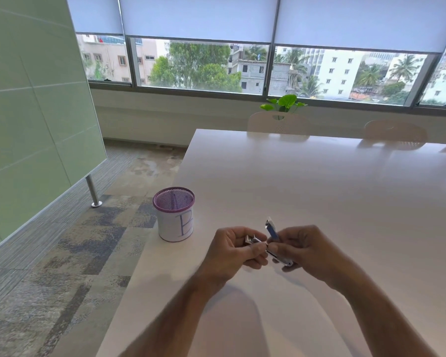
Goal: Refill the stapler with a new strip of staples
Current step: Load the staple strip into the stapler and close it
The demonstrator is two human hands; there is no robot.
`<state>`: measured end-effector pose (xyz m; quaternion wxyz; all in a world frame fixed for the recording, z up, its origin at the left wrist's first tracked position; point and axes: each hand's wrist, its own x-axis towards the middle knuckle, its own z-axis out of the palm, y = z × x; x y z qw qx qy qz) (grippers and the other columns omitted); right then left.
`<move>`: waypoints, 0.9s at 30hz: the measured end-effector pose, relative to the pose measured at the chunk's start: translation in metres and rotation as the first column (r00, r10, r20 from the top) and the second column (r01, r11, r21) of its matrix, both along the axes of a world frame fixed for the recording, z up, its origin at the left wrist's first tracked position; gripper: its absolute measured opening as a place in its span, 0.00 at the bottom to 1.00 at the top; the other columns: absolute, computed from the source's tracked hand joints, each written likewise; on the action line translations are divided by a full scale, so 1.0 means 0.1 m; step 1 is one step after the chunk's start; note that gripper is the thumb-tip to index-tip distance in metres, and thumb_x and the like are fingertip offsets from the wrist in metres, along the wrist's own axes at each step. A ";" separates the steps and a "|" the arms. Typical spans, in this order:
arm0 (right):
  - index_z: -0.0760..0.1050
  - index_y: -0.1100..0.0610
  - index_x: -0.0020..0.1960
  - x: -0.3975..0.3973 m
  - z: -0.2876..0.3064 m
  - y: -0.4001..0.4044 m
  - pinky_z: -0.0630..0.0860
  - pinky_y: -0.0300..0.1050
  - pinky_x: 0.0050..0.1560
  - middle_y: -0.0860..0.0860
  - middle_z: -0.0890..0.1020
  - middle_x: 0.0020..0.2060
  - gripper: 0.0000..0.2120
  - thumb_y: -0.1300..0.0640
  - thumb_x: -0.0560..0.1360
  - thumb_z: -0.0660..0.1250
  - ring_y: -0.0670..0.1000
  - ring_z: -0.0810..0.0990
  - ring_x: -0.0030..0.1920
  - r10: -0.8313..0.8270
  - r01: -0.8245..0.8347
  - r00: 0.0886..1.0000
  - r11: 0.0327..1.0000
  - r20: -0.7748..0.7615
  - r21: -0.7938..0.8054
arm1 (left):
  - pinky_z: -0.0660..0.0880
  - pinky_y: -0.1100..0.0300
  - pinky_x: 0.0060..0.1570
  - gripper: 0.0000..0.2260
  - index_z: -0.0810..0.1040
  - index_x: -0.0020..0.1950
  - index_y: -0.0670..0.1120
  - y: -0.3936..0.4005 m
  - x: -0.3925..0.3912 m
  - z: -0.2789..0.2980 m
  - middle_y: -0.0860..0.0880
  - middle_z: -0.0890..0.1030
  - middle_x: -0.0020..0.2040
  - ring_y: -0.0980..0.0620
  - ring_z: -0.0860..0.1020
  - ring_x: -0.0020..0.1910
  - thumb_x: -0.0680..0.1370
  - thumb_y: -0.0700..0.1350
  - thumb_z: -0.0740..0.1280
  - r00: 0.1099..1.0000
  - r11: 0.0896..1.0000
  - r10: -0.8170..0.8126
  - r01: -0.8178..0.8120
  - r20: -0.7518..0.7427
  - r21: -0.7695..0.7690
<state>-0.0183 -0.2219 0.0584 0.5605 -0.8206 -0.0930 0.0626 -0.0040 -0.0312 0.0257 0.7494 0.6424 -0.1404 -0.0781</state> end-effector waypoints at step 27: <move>0.85 0.60 0.47 -0.21 -0.11 0.60 0.81 0.43 0.41 0.54 0.82 0.37 0.13 0.52 0.68 0.75 0.49 0.81 0.36 0.135 -0.080 0.973 0.957 -0.186 0.279 | 0.75 0.53 0.39 0.35 0.68 0.28 0.39 -0.12 0.03 0.02 0.44 0.69 0.24 0.46 0.72 0.26 0.69 0.73 0.59 0.946 0.679 -0.017 -0.227 -0.324 -0.698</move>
